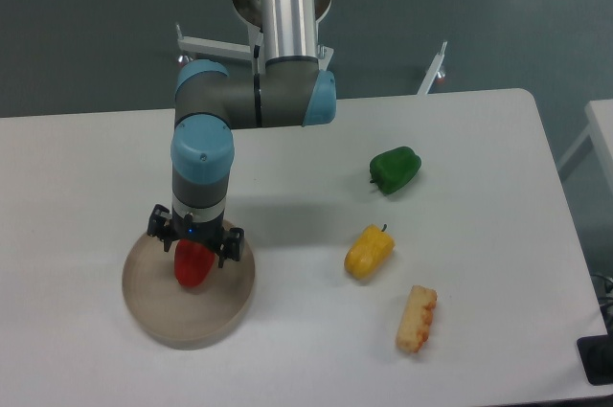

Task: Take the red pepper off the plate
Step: 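Lower the open gripper around the red pepper, then close the gripper on the red pepper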

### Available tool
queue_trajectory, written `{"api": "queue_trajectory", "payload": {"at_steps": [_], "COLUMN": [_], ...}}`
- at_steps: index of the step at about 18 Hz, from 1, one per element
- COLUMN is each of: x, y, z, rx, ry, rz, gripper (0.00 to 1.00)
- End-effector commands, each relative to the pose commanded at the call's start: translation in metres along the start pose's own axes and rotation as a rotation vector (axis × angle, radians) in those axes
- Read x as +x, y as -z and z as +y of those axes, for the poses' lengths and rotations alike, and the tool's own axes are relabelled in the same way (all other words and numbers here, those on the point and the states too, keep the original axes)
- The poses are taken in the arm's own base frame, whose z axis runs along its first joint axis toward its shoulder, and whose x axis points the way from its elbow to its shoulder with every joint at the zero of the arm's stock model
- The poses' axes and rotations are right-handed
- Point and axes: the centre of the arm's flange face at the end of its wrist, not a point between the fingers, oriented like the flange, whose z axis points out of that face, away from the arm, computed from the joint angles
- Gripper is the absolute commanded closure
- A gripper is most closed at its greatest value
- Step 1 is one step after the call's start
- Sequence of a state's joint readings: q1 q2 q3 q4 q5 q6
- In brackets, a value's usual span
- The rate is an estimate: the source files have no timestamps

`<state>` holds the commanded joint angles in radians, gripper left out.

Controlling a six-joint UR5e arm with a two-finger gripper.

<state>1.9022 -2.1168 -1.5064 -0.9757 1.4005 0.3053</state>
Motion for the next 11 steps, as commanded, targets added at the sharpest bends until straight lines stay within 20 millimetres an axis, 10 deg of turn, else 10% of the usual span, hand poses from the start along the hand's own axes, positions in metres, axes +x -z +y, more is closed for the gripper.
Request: {"api": "queue_trajectory", "payload": {"at_steps": [9,11], "x": [0.0036,0.0036], "y": [-0.0112,-0.0112], "z": [-0.0008,-0.0008], "rx": [-0.013,-0.013], "ry": [-0.015,-0.016], "rz": [-0.025,-0.025], "gripper": [0.01,0.17]}}
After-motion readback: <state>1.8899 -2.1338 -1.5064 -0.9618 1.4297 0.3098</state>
